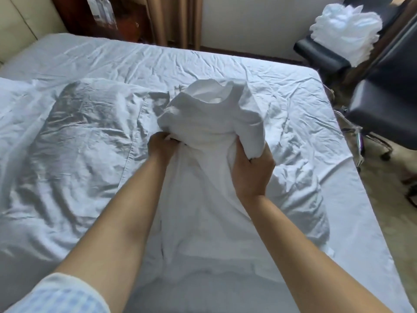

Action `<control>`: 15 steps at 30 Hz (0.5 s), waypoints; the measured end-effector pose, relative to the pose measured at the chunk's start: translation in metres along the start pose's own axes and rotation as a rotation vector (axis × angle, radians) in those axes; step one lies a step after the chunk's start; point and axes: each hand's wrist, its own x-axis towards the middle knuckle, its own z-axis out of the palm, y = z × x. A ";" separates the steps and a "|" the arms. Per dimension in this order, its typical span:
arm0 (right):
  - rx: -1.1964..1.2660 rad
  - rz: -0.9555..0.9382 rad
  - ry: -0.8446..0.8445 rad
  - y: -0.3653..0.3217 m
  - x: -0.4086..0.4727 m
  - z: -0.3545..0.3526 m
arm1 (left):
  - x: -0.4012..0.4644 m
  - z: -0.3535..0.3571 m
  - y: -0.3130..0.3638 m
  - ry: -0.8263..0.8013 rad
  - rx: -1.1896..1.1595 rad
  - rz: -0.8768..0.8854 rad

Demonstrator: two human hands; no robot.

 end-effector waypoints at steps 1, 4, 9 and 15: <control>-0.029 -0.023 -0.031 0.000 -0.003 0.005 | 0.007 -0.003 -0.002 -0.059 -0.052 -0.059; -0.320 0.030 -0.347 0.034 -0.026 0.010 | -0.021 -0.010 -0.012 -0.231 -0.448 -0.331; -0.710 -0.138 -0.867 0.103 -0.068 -0.013 | -0.056 -0.019 -0.107 -0.051 -0.404 -0.488; -0.923 -0.329 -1.096 0.114 -0.094 -0.041 | -0.100 -0.024 -0.088 -0.126 -0.696 -0.398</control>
